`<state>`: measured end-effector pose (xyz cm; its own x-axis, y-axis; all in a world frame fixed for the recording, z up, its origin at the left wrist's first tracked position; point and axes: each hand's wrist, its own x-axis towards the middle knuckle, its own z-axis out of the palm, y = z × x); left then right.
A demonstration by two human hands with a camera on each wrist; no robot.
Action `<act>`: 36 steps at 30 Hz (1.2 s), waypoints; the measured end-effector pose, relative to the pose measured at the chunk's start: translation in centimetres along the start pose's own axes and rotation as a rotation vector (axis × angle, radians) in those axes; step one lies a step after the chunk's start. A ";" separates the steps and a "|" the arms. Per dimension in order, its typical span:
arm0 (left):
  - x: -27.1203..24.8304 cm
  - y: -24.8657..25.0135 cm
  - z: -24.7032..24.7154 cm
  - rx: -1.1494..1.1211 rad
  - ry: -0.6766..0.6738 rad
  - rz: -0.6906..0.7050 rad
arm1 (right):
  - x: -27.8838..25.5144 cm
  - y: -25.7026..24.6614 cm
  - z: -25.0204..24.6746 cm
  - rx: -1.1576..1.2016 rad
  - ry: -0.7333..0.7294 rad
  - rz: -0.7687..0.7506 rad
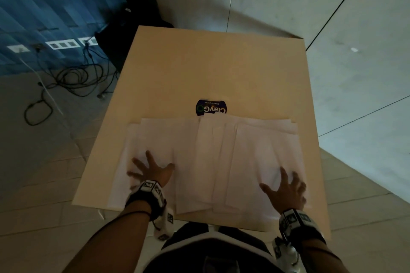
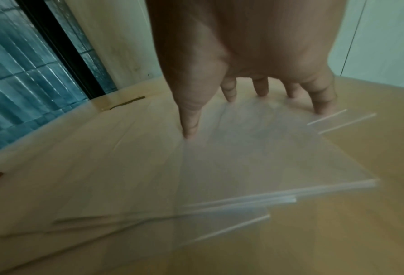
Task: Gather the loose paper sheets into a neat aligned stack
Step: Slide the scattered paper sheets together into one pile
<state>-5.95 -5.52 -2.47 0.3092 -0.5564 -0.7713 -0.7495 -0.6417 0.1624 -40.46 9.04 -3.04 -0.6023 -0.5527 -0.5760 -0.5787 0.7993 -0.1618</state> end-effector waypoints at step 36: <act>-0.2 1.7 -1.5 -0.003 0.236 -0.023 | 4.5 0.9 -4.7 0.302 0.081 0.192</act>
<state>-6.46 -7.28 -1.10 0.4547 -0.6496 -0.6094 -0.7393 -0.6568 0.1485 -46.25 6.19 -2.01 -0.7329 -0.3928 -0.5555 -0.2698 0.9174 -0.2927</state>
